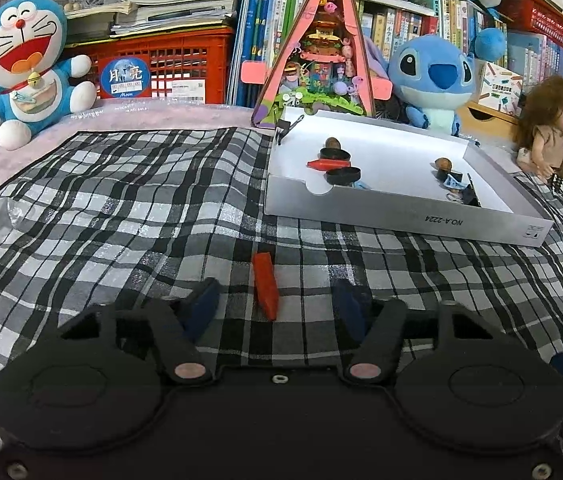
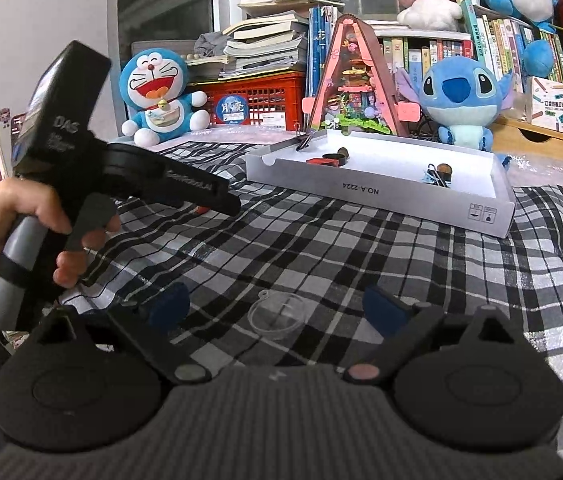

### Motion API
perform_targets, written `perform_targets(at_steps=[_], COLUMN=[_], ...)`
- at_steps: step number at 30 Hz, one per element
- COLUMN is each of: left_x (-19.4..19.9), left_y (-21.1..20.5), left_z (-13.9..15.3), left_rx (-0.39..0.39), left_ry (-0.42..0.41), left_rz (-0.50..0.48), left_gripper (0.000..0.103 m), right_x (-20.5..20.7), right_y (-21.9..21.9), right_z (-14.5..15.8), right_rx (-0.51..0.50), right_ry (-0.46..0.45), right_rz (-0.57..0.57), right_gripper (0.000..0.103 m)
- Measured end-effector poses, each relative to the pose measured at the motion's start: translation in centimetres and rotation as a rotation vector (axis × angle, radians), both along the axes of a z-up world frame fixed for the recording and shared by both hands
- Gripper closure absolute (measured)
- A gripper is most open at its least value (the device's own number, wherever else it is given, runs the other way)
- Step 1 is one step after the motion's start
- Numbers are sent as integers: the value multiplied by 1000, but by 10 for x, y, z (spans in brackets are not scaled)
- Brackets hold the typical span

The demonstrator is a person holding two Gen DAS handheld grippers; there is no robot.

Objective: Organize rigid objects
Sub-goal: 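Grasp the red plastic piece with the left tool while the right tool grasps the clear plastic lid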

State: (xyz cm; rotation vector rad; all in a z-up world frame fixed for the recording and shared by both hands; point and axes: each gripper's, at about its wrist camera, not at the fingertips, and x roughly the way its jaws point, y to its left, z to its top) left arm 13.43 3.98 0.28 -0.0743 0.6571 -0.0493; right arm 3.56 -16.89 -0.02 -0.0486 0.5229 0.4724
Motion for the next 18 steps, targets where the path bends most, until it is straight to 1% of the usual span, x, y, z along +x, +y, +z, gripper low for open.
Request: perform_targets(at_steps=[4,6,8,9,10,12,13,14,16,17,18], left_x=[4,5,5,5,4,2,1,0,-4,-5,-7], left_y=[-1,-1,0,0,0,0,-1,-1,-3,-3,-4], left_z=[0,-1,-1,-1,-1,-1,-1,0,0,0,0], left_rx=[1,-3,-6,-7,-6,-3,-2,0,5,6,6], left_ry=[-4,-5,-4,-4,-3,-3,-3,-4,-6,-6,-5], left_rz=[0,-1,-3,-5,-7,-11,-13,-17,-26,-30,-38], left_gripper=[59,63,74,83,88,93,93,93,93,93,93], right_x=[-2,-3,-4,-4,-4,-5,-5,-5,-6,-6,-7], right_y=[2,3,4,4,4,4,4,4,3,3,3], right_z=[-1,-2,-3,-4,-3,-3,-3,-3,-4,-4,-4], right_rx=[-12,-17,-18,-17,-16,-15,-17,-20,-29,-32,-32], right_ry=[7,4,3,1,-2,-9,-10,-12,-20,-24,-28], right_rz=[17,19,21,20,18,9,3,-6,-27,-35,-40], right_gripper=[13,14,16,16,18,25,31,39,49,54,56])
